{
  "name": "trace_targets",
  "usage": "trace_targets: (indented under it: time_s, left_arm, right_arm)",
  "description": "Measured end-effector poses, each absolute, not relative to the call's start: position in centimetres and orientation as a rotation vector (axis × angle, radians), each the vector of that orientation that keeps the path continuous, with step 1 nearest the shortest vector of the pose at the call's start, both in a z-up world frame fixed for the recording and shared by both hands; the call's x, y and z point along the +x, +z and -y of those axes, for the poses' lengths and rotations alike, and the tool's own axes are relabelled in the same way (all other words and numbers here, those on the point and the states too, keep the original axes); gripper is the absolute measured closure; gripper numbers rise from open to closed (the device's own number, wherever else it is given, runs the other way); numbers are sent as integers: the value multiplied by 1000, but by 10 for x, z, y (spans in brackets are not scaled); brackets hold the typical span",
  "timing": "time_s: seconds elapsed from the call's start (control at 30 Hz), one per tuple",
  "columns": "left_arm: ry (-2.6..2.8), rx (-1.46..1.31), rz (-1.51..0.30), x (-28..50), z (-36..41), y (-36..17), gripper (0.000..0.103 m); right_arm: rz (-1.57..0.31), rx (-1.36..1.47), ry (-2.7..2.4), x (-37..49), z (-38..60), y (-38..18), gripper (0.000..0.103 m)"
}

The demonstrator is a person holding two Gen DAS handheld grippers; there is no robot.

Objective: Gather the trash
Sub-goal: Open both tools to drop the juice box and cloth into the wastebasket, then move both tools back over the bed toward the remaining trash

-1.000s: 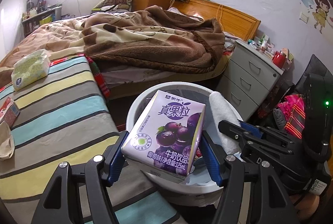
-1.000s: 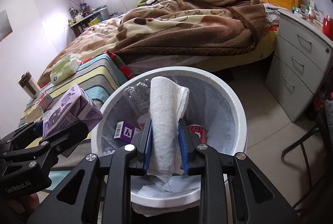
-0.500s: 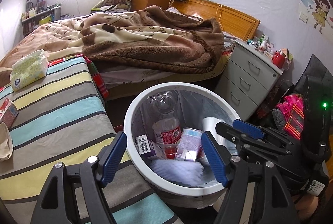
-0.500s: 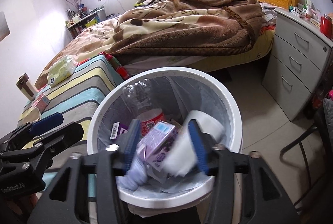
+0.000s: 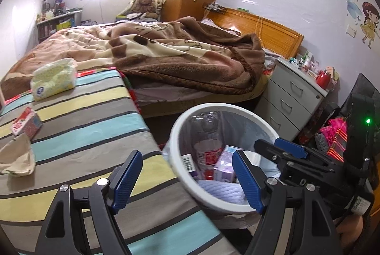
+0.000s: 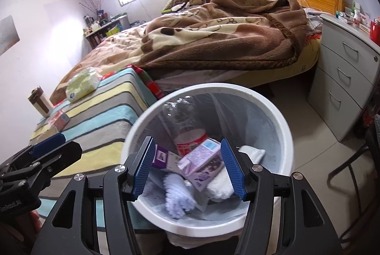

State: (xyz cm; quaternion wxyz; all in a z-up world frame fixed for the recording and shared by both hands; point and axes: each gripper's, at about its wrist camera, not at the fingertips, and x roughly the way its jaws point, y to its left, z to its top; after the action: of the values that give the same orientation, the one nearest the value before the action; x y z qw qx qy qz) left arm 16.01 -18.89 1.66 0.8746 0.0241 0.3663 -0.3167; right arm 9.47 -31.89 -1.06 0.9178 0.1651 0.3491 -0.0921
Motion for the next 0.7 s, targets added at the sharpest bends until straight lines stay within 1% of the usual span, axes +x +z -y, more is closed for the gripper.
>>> trace_targets:
  time_s: [0.37,0.7]
  left_arm:
    - [-555,-6,-728,169,125,23,26]
    - [-431,-56,-708,185,59,24,26]
  right_arm:
    - [-671,320,-102,109,286,-1,44]
    - [-675,278,-4,131,248,1,44]
